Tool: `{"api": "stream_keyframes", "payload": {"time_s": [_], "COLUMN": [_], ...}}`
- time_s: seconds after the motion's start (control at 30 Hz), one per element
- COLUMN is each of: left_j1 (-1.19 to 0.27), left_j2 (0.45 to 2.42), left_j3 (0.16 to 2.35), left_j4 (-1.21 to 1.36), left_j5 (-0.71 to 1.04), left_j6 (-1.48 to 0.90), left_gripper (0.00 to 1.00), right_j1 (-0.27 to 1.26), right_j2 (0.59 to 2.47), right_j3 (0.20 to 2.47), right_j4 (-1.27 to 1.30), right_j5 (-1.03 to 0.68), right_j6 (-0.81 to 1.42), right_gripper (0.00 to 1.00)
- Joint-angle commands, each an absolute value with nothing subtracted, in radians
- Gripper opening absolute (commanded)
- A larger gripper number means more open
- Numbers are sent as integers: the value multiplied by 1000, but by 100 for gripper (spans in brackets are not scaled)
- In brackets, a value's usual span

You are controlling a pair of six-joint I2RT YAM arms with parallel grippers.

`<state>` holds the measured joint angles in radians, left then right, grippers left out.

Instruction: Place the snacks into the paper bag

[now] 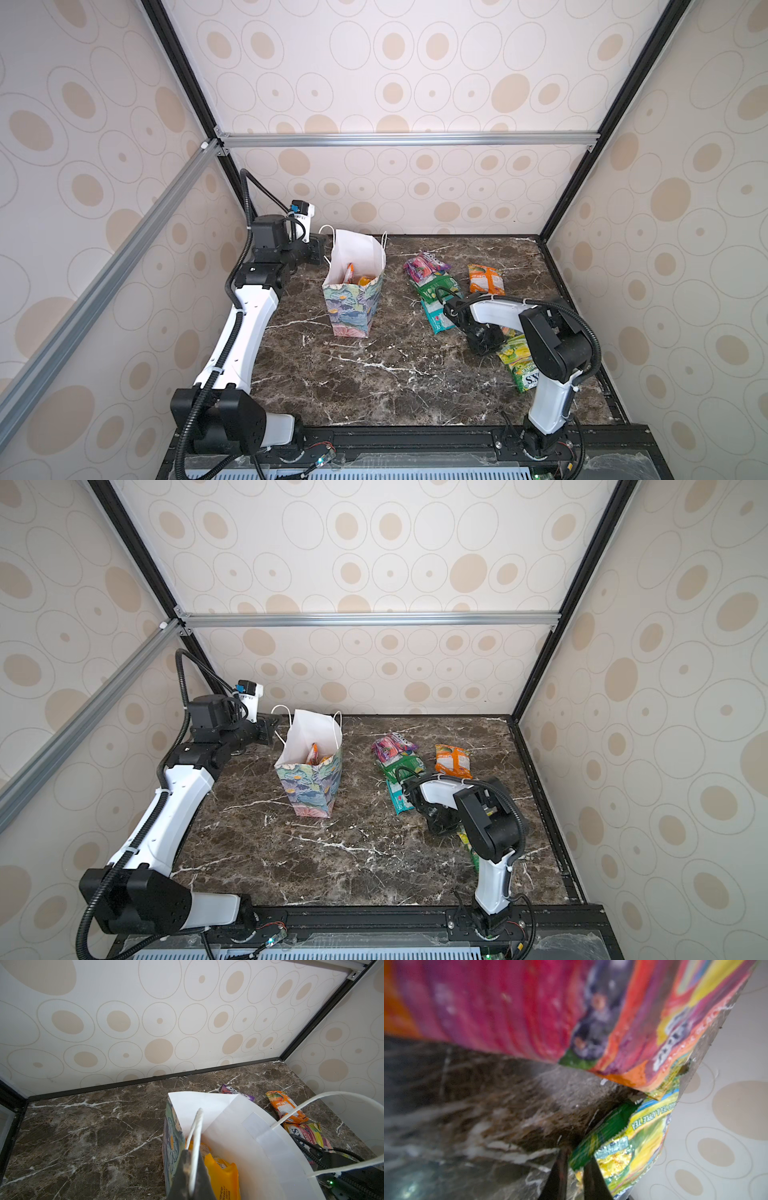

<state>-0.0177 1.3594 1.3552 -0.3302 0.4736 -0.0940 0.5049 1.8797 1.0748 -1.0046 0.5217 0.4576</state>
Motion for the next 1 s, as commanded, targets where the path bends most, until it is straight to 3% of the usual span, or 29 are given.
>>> {"api": "stream_keyframes", "payload": {"time_s": [0.0,0.17,0.97], "left_j1": [-12,-11,-11], "left_j2": [1358,1358,1355], "left_j3": [1397,1397,1396], "left_j4": [-337,-336,-333], "left_j5": [483,485,487], "left_j6": [-101,-101,-104], "left_gripper": [3,3,2], "right_j1": [506,505,511], "right_j2": [1887,1867,1391], "right_j3": [1074,1073,1007], "right_j4": [-1008,-1009,-880], "right_j5": [510,521,301], "right_j6": [466,466,384], "right_gripper": [8,0,0]}}
